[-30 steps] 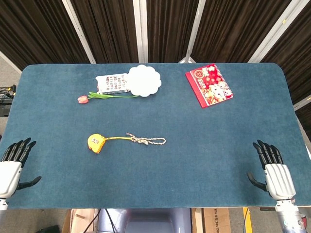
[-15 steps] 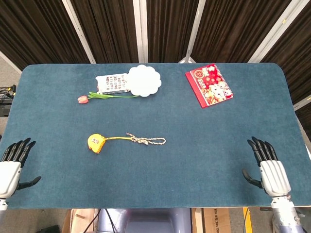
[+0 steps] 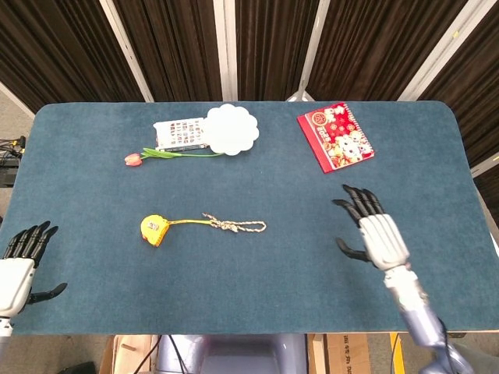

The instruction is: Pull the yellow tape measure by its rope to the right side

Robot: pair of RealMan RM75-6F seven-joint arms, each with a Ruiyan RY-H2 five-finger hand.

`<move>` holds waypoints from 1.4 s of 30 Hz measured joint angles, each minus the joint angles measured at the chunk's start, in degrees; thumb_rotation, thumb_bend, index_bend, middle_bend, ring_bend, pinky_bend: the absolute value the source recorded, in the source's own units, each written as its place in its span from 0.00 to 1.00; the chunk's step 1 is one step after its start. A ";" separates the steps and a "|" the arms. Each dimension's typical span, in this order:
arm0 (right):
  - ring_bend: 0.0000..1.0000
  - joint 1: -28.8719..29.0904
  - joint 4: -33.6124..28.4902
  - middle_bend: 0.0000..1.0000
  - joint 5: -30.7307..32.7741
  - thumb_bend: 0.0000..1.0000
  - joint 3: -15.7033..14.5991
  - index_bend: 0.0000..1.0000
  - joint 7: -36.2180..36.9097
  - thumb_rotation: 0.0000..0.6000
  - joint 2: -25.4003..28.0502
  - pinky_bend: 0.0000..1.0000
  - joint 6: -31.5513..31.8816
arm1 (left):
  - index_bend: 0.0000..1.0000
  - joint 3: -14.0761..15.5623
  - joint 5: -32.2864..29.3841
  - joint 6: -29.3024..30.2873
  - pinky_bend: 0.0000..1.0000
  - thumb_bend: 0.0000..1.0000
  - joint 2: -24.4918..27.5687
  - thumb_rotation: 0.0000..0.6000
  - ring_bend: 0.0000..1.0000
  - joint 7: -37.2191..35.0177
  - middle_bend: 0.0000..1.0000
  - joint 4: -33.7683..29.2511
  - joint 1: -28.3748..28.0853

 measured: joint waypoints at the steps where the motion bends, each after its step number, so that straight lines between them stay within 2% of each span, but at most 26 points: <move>1: 0.00 0.96 -0.15 0.02 0.89 0.35 0.40 0.33 -0.82 1.00 -0.92 0.00 -0.88 | 0.00 -0.01 0.00 -0.02 0.00 0.00 0.03 1.00 0.00 -0.11 0.00 -0.02 -0.02; 9: 0.00 7.27 2.71 0.08 6.79 0.35 1.95 0.47 -8.08 1.00 -10.53 0.00 -6.32 | 0.00 -0.10 -0.21 -0.46 0.00 0.00 0.27 1.00 0.00 -1.11 0.00 -0.21 -0.25; 18: 0.00 13.02 14.82 0.08 15.85 0.35 3.14 0.49 -14.00 1.00 -23.22 0.00 -9.35 | 0.00 -0.32 -1.05 -1.04 0.00 0.00 0.58 1.00 0.00 -2.37 0.00 -0.20 -0.41; 21: 0.00 14.42 17.89 0.09 17.87 0.35 3.64 0.50 -14.82 1.00 -25.90 0.00 -9.70 | 0.00 -0.34 -1.18 -1.16 0.00 0.00 0.60 1.00 0.00 -2.60 0.00 -0.14 -0.45; 30: 0.00 16.44 23.18 0.10 20.01 0.37 3.93 0.54 -13.71 1.00 -30.76 0.00 -10.29 | 0.00 -0.55 -2.04 -2.14 0.00 0.00 0.55 1.00 0.00 -3.23 0.00 -0.01 -0.84; 42: 0.00 18.41 29.21 0.10 21.28 0.37 4.57 0.54 -11.85 1.00 -35.29 0.00 -11.04 | 0.00 -0.65 -2.91 -2.87 0.00 0.00 0.64 1.00 0.00 -3.60 0.00 -0.20 -1.04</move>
